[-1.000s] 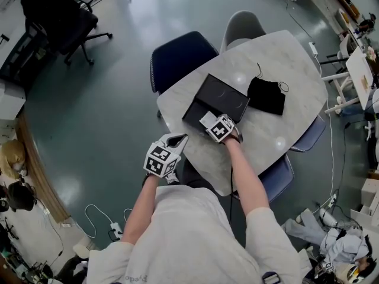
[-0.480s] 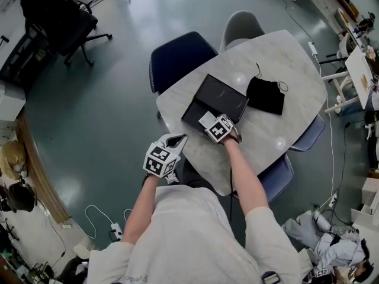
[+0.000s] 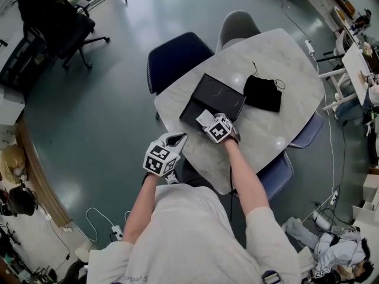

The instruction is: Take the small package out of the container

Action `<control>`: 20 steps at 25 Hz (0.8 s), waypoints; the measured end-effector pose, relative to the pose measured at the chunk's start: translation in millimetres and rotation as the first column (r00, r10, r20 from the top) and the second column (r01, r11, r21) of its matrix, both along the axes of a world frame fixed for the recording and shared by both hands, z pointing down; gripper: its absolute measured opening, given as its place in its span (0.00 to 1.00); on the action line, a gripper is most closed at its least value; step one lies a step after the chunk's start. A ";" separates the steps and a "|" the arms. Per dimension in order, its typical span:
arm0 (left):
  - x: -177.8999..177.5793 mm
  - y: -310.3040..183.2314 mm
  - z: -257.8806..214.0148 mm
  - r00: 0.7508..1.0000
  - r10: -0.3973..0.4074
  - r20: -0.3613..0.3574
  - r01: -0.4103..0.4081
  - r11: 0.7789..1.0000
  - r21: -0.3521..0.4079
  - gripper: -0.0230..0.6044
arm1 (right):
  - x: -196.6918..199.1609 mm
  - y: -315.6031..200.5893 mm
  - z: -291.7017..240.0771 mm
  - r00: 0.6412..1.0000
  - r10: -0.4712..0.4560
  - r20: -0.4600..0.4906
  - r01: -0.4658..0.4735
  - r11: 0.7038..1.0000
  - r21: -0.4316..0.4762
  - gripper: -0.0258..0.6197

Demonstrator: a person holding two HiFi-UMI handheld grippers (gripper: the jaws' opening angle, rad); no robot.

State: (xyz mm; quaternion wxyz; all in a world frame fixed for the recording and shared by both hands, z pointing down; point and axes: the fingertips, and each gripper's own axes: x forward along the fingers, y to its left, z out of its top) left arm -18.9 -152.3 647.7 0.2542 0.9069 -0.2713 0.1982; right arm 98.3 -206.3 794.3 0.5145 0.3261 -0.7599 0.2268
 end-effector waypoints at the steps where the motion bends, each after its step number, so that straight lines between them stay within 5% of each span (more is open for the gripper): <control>1: 0.5 0.5 -0.8 1.000 0.001 -0.001 -0.001 1.000 0.003 0.12 | 0.2 0.3 -0.6 1.000 0.001 0.000 -0.001 1.000 0.012 0.52; 20: -4.7 13.1 -19.7 1.000 0.003 -0.017 -0.002 0.999 0.048 0.12 | -7.8 1.9 -41.4 0.998 0.050 0.034 -0.056 0.977 0.206 0.52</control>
